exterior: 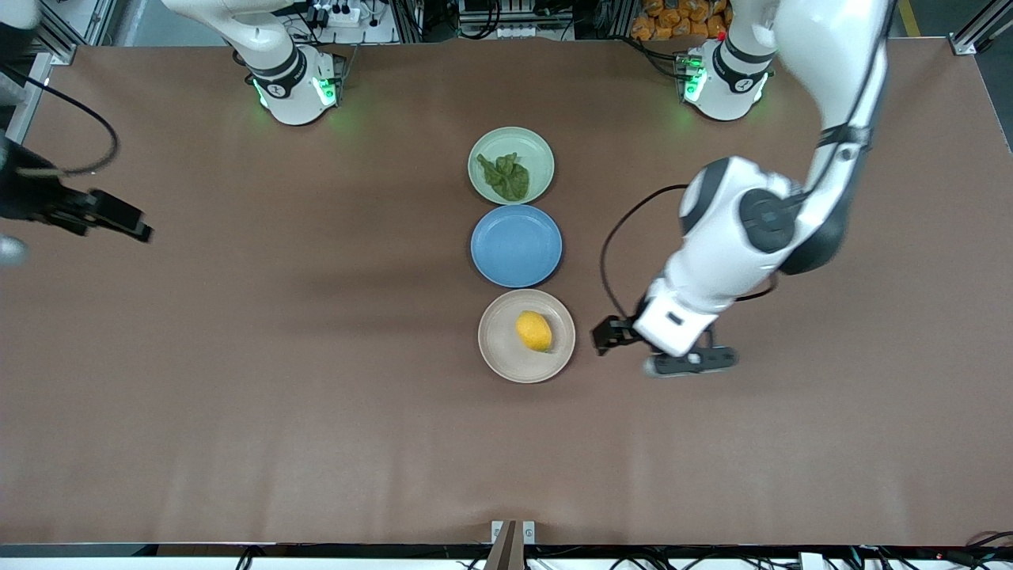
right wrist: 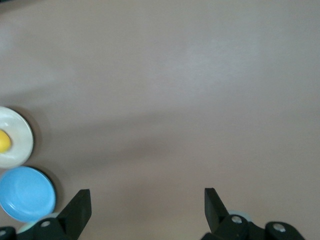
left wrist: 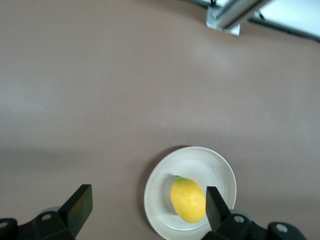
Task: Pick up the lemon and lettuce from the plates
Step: 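Lower the left gripper onto the lemon while the right gripper reaches the lettuce, then close the left gripper on the lemon and lift it off the plate, then carry the lemon away from the plates while the right gripper grasps lettuce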
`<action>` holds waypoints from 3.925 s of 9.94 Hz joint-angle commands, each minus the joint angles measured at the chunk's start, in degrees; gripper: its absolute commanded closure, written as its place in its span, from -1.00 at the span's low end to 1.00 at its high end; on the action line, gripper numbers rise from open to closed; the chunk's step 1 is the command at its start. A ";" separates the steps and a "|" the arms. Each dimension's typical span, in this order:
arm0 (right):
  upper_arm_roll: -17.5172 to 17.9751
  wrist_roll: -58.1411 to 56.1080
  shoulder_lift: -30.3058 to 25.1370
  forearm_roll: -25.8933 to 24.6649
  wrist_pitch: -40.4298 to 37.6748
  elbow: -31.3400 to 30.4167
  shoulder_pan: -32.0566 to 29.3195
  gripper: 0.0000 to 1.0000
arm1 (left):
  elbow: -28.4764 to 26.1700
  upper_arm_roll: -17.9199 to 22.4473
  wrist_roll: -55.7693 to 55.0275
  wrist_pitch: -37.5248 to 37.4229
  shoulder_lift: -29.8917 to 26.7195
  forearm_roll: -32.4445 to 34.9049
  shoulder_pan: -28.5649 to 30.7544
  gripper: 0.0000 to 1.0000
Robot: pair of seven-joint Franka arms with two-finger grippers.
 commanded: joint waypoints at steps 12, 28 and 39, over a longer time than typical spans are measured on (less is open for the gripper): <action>42.78 50.86 8.33 -16.76 22.97 -21.65 3.72 -1.00 | 1.15 1.67 -12.16 13.81 15.69 0.38 -11.37 -1.00; 49.22 95.36 33.65 -48.85 34.57 -26.67 20.78 -1.00 | 1.07 5.71 -14.10 13.29 16.15 2.14 -14.63 1.00; 48.78 98.17 37.08 -55.88 34.48 -26.23 19.65 -0.02 | -7.61 5.27 5.76 -24.42 -15.40 2.23 7.16 1.00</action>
